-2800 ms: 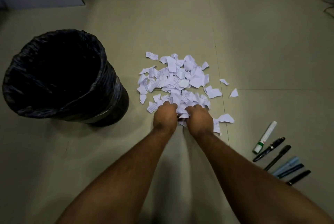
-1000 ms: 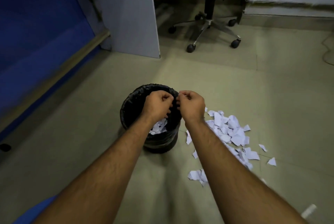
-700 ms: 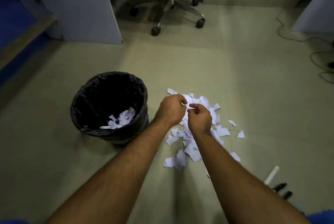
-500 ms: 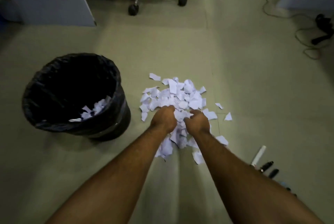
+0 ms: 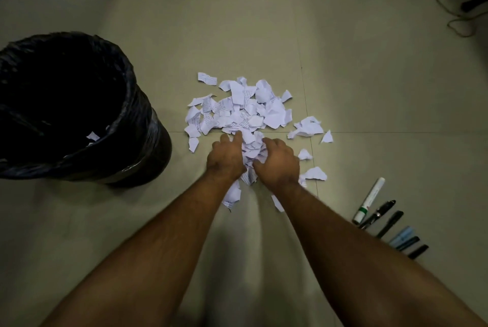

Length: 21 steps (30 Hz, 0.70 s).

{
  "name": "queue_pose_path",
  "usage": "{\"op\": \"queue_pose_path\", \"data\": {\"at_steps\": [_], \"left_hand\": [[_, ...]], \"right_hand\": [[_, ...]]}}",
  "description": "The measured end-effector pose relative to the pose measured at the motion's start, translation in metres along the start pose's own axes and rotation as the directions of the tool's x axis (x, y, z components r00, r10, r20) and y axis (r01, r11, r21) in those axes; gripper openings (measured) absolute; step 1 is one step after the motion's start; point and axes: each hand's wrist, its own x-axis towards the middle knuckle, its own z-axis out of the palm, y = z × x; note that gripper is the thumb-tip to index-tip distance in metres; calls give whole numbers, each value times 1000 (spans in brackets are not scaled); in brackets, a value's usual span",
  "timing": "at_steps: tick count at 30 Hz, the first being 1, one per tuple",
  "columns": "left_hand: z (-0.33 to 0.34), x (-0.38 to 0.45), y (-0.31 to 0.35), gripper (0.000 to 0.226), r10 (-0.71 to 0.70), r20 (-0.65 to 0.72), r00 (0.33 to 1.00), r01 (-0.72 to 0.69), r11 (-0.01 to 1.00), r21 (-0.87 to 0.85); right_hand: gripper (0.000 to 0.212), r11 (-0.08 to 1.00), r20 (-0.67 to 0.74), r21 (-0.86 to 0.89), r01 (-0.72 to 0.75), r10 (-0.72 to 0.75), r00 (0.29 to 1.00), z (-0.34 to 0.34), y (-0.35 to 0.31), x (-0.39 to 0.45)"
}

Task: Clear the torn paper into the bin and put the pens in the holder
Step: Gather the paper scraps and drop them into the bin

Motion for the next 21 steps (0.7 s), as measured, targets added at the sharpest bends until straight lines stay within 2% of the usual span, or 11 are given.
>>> {"op": "queue_pose_path", "data": {"at_steps": [2, 3, 4, 7, 10, 12, 15, 18, 21], "left_hand": [[-6, 1, 2, 102, 25, -52, 998, -23, 999, 28], [-10, 2, 4, 106, 26, -46, 999, -23, 998, 57], [-13, 3, 7, 113, 24, -22, 999, -22, 995, 99], [-15, 9, 16, 129, 27, 127, 991, -47, 987, 157], [-4, 10, 19, 128, 72, 192, 979, -115, 968, 223], [2, 4, 14, 106, 130, 128, 983, -160, 950, 268], [3, -5, 8, 66, 213, -1, 977, -208, 958, 197], [4, -11, -3, 53, 251, -57, 966, -240, 958, 155], [3, -10, -11, 49, 240, -52, 969, -237, 969, 66]], "right_hand": [[54, 997, -172, -74, -19, 6, 985, -9, 1, 2], [57, 989, -224, -131, -64, 33, 974, -14, 3, 6], [64, 979, -210, -173, -112, 75, 975, -18, 6, 11], [88, 951, 20, -235, -201, 212, 977, -18, 17, 25], [90, 963, 198, -111, -247, 265, 944, -19, 19, 37], [82, 983, 234, -80, -163, 178, 956, -15, 13, 34], [73, 999, 163, -27, 27, -23, 986, -6, 2, 15], [79, 989, 130, 0, 147, -146, 981, 0, -3, -3], [81, 962, 198, -112, 247, -222, 955, 4, -2, -13]]}}
